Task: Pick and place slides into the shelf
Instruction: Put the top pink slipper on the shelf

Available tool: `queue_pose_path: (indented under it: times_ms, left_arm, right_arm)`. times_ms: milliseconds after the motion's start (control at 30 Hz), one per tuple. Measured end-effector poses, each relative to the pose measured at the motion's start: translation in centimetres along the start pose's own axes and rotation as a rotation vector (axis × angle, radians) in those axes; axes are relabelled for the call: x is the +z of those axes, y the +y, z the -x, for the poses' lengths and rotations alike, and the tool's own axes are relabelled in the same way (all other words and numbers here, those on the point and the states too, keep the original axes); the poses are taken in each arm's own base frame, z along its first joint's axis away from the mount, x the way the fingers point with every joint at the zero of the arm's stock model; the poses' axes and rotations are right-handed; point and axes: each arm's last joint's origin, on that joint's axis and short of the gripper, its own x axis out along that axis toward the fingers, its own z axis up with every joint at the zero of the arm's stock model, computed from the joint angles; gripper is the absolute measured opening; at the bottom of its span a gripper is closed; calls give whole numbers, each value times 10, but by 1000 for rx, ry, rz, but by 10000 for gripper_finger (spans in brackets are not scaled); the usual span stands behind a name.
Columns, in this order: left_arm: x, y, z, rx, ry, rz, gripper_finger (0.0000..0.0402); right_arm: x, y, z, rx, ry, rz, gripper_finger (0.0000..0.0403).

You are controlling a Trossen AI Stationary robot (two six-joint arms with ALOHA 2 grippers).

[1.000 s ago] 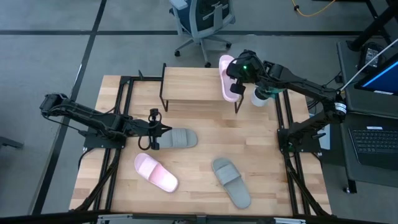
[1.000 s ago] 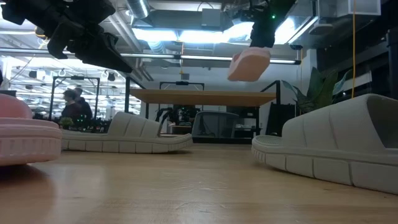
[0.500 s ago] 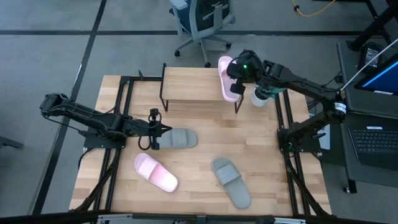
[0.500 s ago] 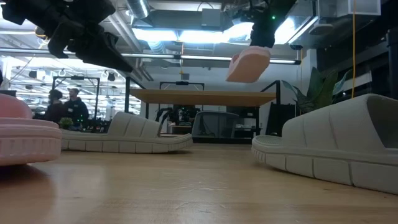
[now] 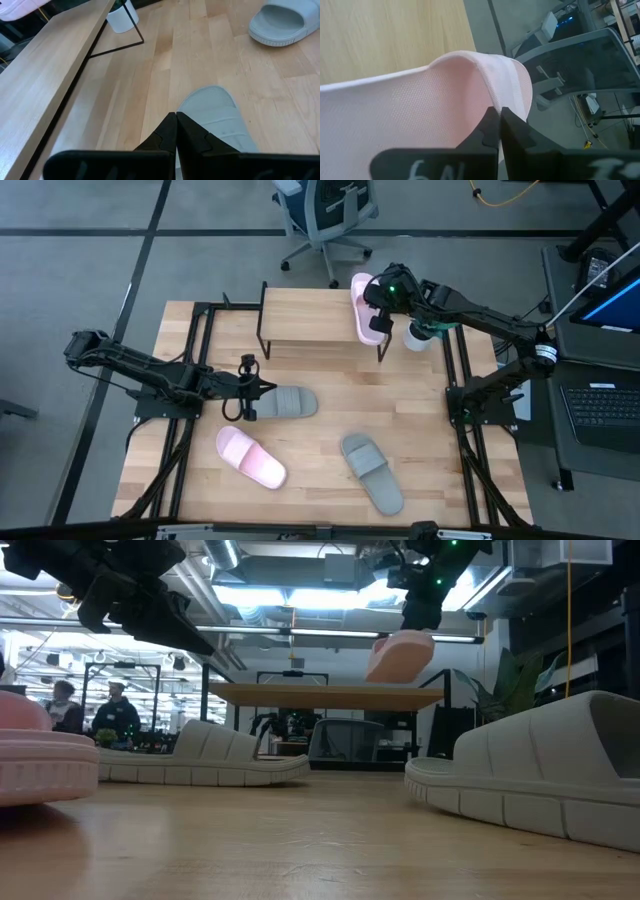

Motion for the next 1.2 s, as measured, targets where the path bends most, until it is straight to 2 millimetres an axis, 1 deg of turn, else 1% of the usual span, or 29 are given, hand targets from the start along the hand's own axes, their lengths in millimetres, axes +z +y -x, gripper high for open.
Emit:
queue_pose_path:
  times_ms: [133,367,467,833,1200]
  left_arm:
    - [0,0,0,1,-5,2,0]
    - [0,0,0,1,-5,2,0]
    - [0,0,0,1,-4,2,0]
    - [0,0,0,0,-4,2,0]
    - [0,0,0,0,-3,1,0]
  right_arm:
    - [0,2,-3,5,7,12,6]
    - [1,10,-21,32,48,67,6]
    - [1,11,-25,27,60,83,6]
    - [-5,4,-29,5,88,78,6]
    - [-9,1,-30,11,113,83,6]
